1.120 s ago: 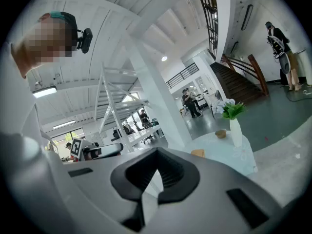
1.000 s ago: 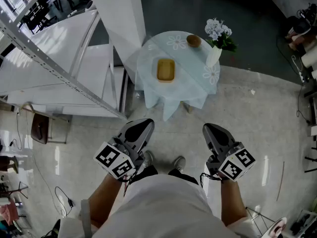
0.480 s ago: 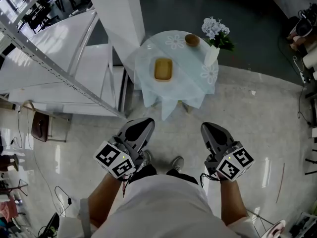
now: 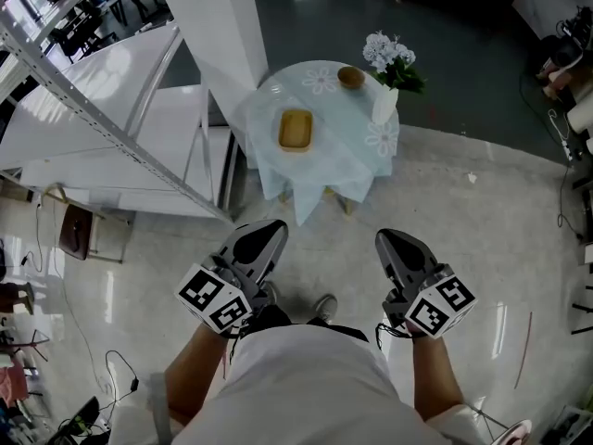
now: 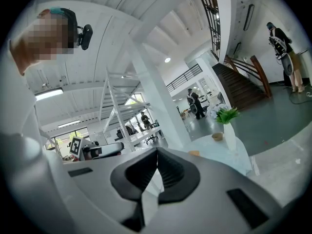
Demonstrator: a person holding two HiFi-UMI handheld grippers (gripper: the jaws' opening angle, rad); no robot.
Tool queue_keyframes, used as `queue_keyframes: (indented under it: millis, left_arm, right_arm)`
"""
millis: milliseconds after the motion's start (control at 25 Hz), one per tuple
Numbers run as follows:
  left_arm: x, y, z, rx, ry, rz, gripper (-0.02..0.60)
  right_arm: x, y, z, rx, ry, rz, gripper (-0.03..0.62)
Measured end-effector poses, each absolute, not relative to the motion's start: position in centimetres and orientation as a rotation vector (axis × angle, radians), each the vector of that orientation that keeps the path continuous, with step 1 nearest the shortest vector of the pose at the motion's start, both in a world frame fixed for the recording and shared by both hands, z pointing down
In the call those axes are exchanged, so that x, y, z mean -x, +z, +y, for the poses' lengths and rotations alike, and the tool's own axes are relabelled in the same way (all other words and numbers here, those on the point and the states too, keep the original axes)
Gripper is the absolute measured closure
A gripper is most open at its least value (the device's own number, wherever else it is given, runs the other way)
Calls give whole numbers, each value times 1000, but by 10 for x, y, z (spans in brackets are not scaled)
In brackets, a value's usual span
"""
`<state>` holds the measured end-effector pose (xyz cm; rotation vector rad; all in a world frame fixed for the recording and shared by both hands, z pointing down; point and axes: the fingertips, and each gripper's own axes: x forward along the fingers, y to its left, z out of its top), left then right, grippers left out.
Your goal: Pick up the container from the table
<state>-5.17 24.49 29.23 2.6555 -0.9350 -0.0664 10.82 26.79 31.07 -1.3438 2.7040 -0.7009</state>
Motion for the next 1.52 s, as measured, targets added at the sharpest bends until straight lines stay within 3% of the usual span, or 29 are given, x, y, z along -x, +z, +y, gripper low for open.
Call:
queue_keyframes:
  millis: [880,1520]
  left_arm:
    - [10,296,232,-2659,-75,-963,558]
    - [21,320,137,-2604,-82,-915,558]
  right_arm:
    - [-148,318,257,1319,-696,2700,576]
    - [-132,340,166,1371,-779,2706,576]
